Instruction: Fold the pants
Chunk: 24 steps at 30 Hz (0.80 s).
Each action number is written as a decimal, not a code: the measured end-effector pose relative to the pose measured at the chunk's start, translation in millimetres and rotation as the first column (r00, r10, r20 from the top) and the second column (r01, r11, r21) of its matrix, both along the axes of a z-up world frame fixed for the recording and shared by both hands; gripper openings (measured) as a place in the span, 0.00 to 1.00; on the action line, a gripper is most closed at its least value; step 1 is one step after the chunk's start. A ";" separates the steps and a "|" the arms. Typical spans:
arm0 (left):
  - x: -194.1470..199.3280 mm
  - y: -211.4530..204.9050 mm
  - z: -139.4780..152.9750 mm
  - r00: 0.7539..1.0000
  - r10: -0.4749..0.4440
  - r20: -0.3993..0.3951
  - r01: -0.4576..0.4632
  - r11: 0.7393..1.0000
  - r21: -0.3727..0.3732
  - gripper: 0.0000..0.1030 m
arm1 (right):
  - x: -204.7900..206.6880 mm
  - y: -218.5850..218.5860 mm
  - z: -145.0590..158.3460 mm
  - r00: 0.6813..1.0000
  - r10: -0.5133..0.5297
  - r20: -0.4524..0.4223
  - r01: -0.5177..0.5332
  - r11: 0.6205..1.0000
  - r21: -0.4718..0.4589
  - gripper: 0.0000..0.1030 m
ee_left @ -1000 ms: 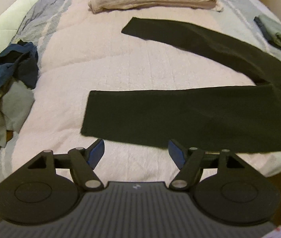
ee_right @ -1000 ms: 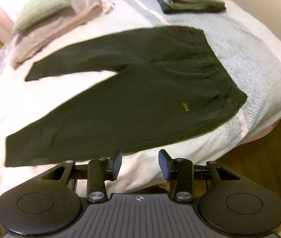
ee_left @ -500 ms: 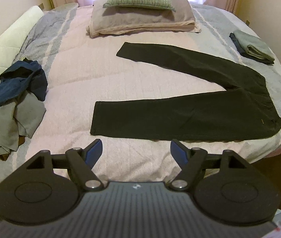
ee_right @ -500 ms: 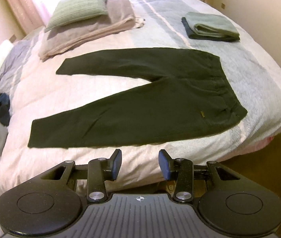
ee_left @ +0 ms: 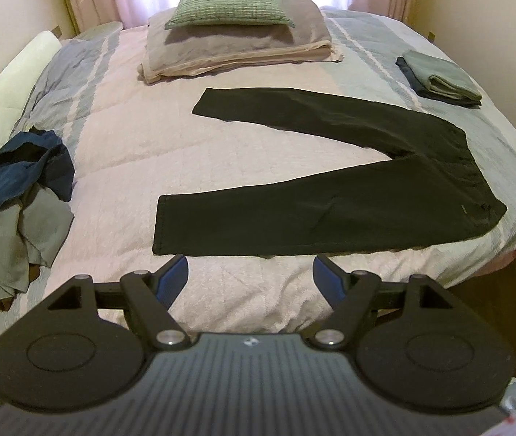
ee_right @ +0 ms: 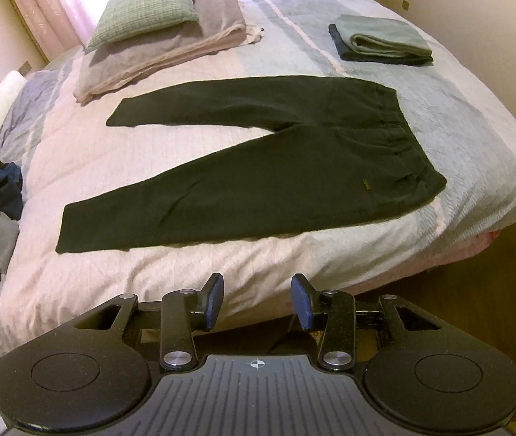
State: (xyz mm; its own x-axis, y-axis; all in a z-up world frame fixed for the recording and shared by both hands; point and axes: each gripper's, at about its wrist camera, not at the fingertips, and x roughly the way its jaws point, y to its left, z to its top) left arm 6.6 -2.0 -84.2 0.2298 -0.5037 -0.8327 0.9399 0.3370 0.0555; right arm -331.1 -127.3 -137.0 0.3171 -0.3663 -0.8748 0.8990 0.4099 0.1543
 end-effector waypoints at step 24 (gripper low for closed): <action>-0.6 1.4 -10.0 0.999 -0.007 -0.032 0.008 1.000 0.019 0.72 | 0.3 10.1 -8.1 1.000 -0.013 -0.001 0.013 1.000 0.023 0.37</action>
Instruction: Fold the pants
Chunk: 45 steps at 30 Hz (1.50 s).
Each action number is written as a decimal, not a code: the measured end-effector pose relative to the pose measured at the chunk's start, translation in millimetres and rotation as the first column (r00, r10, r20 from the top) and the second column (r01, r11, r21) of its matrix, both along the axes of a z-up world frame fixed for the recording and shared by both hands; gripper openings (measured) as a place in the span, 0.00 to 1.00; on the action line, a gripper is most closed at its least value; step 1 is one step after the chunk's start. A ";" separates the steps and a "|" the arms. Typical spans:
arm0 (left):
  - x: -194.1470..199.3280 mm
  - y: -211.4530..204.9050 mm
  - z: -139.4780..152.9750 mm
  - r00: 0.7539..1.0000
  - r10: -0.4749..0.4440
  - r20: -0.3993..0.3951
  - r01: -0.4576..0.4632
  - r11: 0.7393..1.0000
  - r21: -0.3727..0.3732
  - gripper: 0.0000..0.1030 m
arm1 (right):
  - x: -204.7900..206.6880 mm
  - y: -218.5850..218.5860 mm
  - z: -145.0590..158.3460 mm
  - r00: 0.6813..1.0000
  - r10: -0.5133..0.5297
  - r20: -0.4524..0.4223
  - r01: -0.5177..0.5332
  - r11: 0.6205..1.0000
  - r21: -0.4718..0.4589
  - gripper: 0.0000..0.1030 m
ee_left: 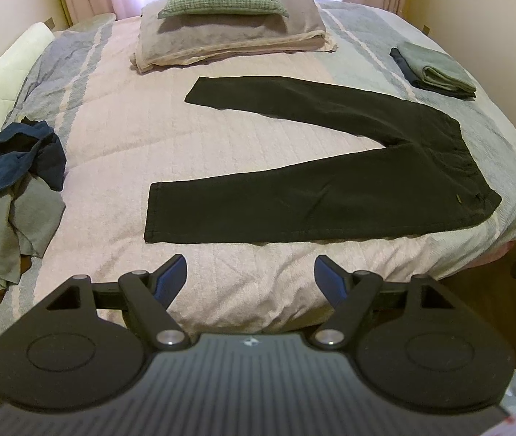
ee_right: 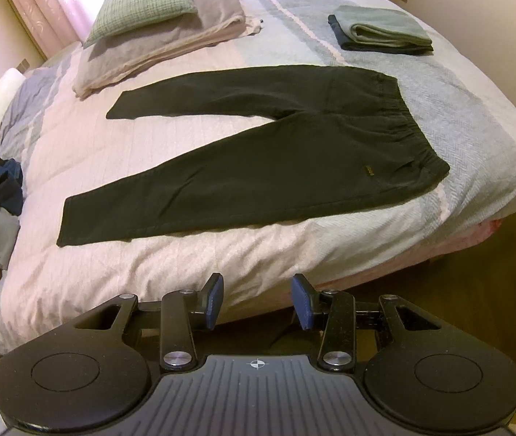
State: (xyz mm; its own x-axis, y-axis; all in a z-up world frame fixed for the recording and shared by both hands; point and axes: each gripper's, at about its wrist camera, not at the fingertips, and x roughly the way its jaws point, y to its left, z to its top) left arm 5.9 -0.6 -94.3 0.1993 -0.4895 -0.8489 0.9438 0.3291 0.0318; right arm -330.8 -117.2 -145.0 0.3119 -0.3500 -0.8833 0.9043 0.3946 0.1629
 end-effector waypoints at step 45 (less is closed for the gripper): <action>13.9 -261.3 -87.7 1.000 0.010 -0.017 -0.009 0.995 0.099 0.73 | 3.7 -309.7 -70.2 0.995 0.076 -0.062 -0.074 0.997 0.035 0.37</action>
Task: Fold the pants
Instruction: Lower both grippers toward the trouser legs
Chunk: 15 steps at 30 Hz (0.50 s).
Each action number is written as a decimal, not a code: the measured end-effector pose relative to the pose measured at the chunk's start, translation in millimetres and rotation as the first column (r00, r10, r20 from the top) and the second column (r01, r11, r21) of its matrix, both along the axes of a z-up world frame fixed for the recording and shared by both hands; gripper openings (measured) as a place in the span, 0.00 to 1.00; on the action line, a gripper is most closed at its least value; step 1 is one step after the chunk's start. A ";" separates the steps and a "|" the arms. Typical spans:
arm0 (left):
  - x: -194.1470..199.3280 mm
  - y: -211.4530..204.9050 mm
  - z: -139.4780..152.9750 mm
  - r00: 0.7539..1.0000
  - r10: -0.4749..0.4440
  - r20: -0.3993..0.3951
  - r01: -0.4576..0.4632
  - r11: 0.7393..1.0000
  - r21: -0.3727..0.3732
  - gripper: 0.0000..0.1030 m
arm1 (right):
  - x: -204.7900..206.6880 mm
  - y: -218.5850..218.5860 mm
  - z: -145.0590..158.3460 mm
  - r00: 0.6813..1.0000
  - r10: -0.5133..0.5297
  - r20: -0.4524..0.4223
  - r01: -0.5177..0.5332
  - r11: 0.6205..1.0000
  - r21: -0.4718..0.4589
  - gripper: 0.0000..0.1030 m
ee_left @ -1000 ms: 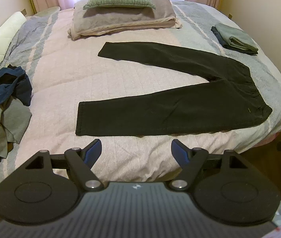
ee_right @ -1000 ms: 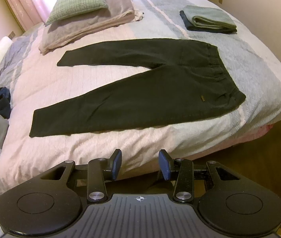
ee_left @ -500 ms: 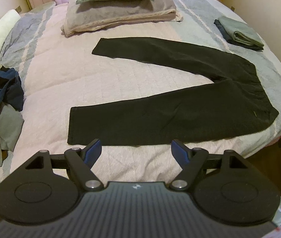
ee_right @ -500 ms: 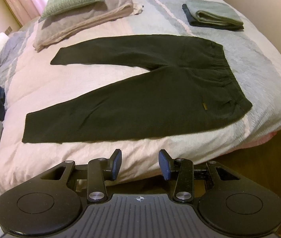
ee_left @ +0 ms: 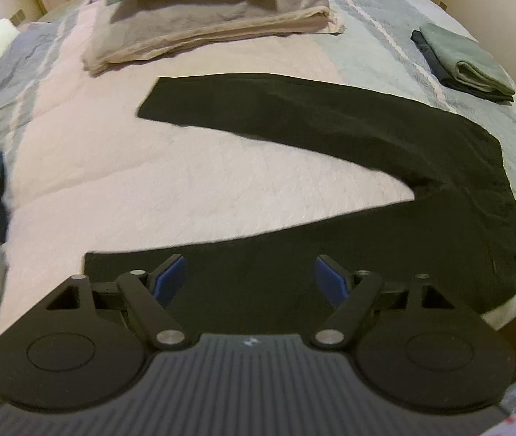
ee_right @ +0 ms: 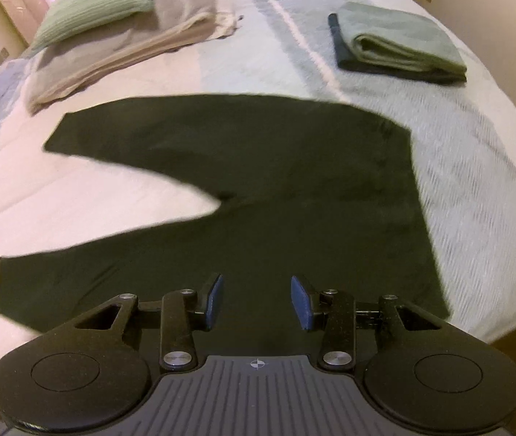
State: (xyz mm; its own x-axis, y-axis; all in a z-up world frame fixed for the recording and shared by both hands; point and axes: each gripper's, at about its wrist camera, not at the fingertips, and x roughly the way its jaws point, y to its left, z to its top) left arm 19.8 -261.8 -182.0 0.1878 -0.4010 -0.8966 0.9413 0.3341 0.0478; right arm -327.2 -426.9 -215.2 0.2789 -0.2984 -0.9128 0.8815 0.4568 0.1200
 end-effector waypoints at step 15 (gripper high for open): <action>11.3 -216.5 -123.4 0.958 -0.280 -0.054 0.276 0.958 -0.073 0.68 | 4.0 -212.1 -107.8 0.986 0.161 0.052 -0.160 0.987 -0.015 0.37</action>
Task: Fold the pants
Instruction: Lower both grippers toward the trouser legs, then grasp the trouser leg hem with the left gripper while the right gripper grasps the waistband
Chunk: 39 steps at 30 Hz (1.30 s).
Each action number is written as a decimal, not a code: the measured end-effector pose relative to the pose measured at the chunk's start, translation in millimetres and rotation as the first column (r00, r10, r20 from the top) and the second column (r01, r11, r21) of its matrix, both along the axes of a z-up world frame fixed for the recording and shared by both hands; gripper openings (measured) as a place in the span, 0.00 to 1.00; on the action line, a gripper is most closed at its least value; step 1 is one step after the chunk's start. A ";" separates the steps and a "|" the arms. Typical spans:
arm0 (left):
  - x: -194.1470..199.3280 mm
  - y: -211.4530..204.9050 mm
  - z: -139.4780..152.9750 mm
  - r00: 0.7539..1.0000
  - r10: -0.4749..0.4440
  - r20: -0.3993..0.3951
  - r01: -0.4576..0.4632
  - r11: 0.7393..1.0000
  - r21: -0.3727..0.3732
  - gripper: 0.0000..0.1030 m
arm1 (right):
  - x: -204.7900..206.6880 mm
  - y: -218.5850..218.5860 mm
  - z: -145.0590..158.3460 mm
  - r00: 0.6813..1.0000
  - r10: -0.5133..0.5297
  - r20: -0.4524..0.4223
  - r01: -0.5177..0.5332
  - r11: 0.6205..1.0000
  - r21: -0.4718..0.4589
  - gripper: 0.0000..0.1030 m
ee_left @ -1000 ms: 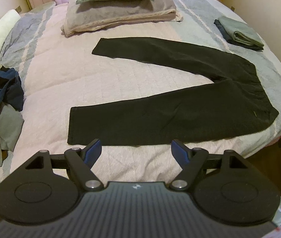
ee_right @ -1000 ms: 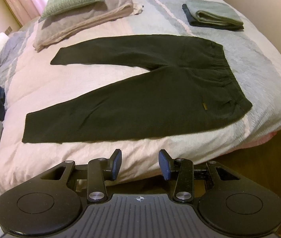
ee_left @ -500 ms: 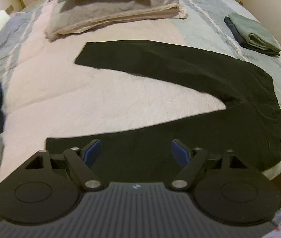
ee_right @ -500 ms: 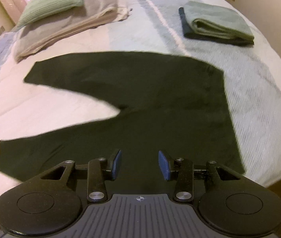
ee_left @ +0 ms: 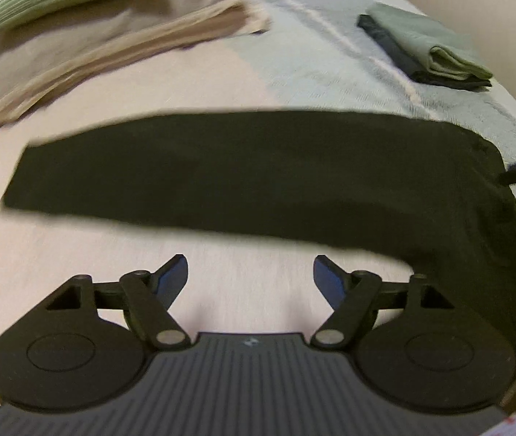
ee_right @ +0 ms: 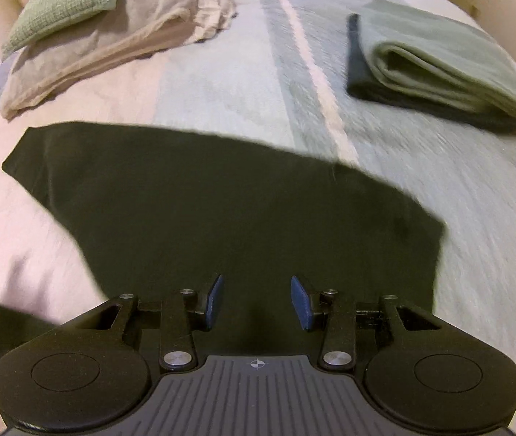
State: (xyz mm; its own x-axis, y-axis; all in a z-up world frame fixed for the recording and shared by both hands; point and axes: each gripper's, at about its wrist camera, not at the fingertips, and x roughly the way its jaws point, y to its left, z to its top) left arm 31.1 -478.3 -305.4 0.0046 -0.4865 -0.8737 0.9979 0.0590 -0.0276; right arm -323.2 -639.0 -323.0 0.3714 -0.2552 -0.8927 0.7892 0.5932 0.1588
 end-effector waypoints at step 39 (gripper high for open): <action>42.0 -13.9 -13.4 0.847 -0.325 0.421 0.430 0.884 -0.183 0.08 | 50.2 92.1 43.8 0.853 0.458 -0.249 -0.518 0.687 -0.510 0.06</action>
State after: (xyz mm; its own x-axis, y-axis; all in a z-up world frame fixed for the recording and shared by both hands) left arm 73.0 -492.2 -318.8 0.0677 -0.7254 -0.6850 0.8793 -0.2811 0.3846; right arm -273.0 -546.9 -279.2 0.5045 -0.5092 -0.6973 0.3565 0.8584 -0.3688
